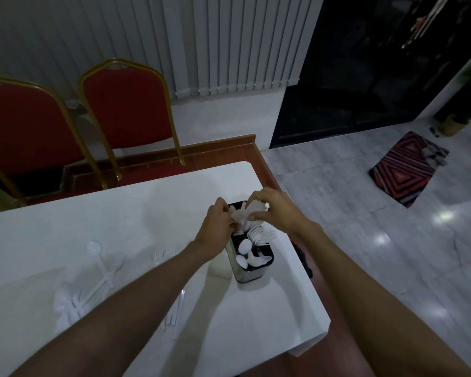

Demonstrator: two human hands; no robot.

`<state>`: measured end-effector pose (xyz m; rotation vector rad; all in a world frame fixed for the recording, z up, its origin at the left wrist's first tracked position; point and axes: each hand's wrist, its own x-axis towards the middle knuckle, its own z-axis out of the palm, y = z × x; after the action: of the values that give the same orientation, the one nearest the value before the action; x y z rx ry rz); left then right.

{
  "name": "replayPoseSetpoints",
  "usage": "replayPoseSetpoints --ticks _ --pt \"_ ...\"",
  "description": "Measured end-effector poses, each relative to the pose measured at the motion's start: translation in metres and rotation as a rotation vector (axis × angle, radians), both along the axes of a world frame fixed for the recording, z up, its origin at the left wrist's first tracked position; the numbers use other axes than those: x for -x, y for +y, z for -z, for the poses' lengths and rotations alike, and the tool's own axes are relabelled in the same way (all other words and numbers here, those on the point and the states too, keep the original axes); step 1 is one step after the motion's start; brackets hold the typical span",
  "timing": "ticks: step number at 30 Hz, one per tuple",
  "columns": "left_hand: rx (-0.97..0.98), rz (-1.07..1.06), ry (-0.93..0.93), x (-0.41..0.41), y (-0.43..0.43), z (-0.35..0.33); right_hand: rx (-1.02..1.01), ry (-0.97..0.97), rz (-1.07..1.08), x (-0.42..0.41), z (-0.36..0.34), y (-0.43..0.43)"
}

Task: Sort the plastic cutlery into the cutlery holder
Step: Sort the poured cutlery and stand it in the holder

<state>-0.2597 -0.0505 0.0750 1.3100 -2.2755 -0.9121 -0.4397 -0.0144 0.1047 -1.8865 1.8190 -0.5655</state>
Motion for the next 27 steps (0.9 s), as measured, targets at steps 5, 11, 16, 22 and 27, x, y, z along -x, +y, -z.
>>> replayPoseSetpoints --ticks 5,11,16,22,27 --pt "0.119 0.012 0.138 -0.011 0.009 0.003 0.058 -0.005 0.060 -0.006 0.005 0.009" --pt "0.130 -0.076 0.167 -0.012 0.007 -0.005 0.128 0.027 0.073 -0.012 0.005 0.011" --pt "0.148 -0.127 0.210 -0.009 0.002 -0.020 0.233 -0.017 0.167 -0.013 -0.004 0.006" --pt "0.201 -0.131 0.204 -0.008 -0.002 -0.020 0.289 0.005 0.231 -0.014 -0.012 -0.004" --pt "0.160 0.003 0.095 -0.005 0.004 -0.001 0.196 0.163 0.118 -0.018 0.010 -0.004"
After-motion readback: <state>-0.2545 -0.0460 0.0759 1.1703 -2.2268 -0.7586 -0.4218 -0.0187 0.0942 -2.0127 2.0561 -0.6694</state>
